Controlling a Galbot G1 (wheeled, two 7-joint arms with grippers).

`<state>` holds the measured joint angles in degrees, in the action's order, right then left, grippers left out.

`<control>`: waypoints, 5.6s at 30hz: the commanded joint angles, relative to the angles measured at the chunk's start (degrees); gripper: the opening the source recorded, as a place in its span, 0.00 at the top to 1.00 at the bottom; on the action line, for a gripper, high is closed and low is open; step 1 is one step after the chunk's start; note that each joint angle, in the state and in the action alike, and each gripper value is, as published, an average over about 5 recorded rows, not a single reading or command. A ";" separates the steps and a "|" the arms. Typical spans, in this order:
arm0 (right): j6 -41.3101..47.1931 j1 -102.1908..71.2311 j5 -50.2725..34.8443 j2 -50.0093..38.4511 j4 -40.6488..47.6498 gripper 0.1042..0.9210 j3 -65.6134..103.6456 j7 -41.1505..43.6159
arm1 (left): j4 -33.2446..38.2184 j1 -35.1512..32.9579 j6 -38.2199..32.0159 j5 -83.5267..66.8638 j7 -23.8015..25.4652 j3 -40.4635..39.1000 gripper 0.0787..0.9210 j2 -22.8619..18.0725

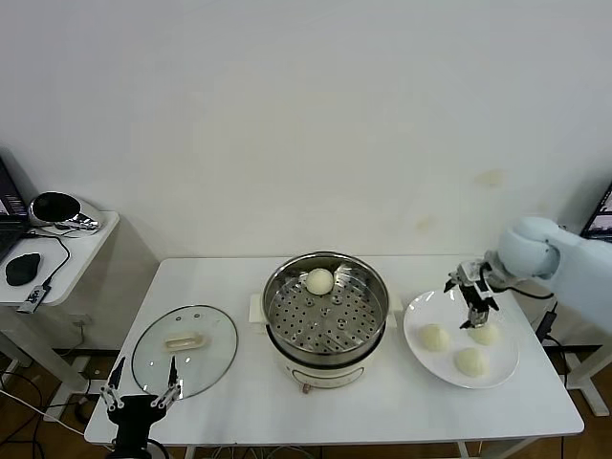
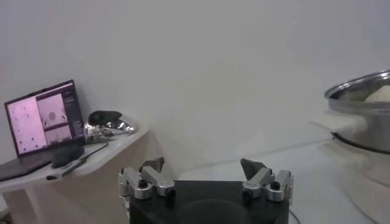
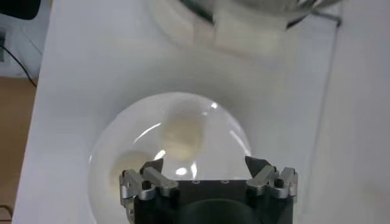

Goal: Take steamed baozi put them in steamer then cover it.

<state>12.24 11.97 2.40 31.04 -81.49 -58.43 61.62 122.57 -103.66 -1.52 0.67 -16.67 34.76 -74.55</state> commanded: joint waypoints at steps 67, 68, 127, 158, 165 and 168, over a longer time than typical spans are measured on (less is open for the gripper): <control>20.52 31.23 -37.75 23.00 -9.83 0.39 -18.31 -12.36 | -0.60 2.82 1.88 -1.31 0.11 -0.34 0.12 1.62; 21.47 30.13 -38.38 25.16 -8.74 0.38 -18.22 -13.09 | -0.62 2.82 1.89 -1.29 0.12 -0.32 0.12 1.54; 19.06 36.13 -21.19 5.12 -15.73 0.12 -22.58 3.97 | -0.50 4.08 1.45 -1.35 0.14 -1.37 0.12 1.10; -3.42 -19.61 6.55 -9.00 -1.99 0.12 14.35 5.33 | -0.46 1.89 1.48 -0.42 0.18 0.19 0.12 0.82; -3.54 -22.45 7.85 -5.88 1.28 0.12 16.51 3.25 | -0.89 1.66 1.37 -0.40 0.15 0.37 0.12 0.47; -3.40 -23.15 8.53 -4.47 2.78 0.12 17.35 2.21 | -0.98 1.67 1.30 -0.30 0.17 0.40 0.12 0.34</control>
<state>10.21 -3.00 8.09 24.34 -83.09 -46.91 65.82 121.70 -101.95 -0.13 0.26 -16.52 35.07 -74.14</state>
